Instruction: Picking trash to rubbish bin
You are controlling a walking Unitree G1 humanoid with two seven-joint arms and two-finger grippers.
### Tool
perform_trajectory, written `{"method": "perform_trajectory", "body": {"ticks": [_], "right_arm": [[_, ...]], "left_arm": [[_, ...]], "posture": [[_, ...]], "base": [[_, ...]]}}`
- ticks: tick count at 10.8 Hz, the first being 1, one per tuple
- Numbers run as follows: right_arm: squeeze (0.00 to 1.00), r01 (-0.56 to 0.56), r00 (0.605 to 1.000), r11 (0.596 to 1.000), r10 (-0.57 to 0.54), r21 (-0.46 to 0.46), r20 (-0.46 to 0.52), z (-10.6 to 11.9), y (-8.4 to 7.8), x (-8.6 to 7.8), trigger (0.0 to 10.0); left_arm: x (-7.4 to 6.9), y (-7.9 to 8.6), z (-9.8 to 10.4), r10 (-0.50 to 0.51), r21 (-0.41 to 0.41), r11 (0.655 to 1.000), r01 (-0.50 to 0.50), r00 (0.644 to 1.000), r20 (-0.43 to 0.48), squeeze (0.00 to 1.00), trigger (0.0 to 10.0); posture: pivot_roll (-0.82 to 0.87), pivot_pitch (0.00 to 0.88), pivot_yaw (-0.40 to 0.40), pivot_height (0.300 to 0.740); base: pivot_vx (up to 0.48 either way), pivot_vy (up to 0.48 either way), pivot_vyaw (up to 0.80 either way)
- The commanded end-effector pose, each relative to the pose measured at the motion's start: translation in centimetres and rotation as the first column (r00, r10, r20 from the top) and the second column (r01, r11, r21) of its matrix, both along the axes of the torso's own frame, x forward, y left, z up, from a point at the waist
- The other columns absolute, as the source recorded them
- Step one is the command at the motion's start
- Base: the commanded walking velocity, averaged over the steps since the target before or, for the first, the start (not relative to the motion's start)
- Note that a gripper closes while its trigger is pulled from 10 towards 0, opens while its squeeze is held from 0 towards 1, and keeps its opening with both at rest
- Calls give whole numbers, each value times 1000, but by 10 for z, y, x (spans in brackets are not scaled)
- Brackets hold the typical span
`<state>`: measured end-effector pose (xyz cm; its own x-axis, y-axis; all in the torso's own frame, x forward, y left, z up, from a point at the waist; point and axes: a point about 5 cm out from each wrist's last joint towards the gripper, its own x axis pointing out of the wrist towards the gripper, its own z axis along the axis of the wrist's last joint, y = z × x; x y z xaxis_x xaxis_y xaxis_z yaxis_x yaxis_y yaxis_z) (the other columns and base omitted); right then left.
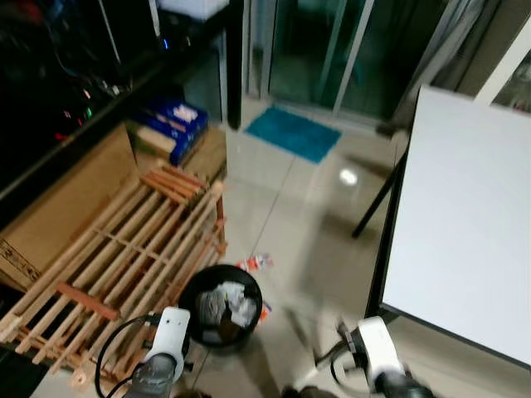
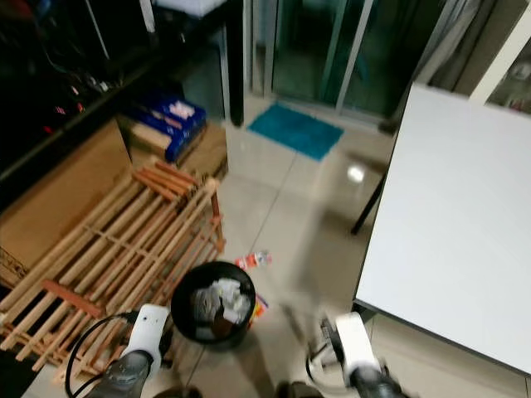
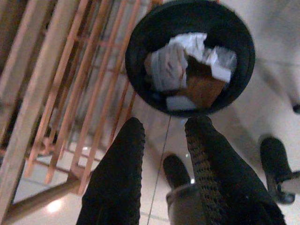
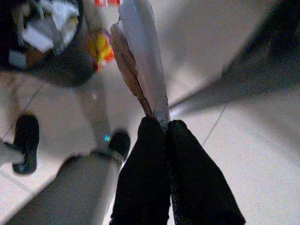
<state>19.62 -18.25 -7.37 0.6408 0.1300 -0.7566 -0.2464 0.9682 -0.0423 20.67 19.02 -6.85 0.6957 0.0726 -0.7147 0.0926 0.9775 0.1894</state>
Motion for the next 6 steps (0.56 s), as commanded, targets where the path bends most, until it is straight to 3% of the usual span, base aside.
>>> {"method": "perform_trajectory", "body": {"ticks": [1,3,6], "right_arm": [[0,-50,999,999,50,-15,-6,0,3,2,10000],[0,-126,991,992,127,-14,42,13,20,28,10000],[0,-212,973,977,211,3,90,28,45,51,10000]], "left_arm": [[-3,-3,-2,14,-3,1000,-14,1000,-16,0,10000],[-7,-3,-4,44,-8,999,-44,999,-15,0,10000],[-15,-1,-8,98,-15,995,-98,995,-20,0,10000]], "posture": [[-13,17,-68,740],[25,38,-90,740],[45,91,-112,740]], "base": [[0,0,0],[0,0,0],[0,0,0]]}}
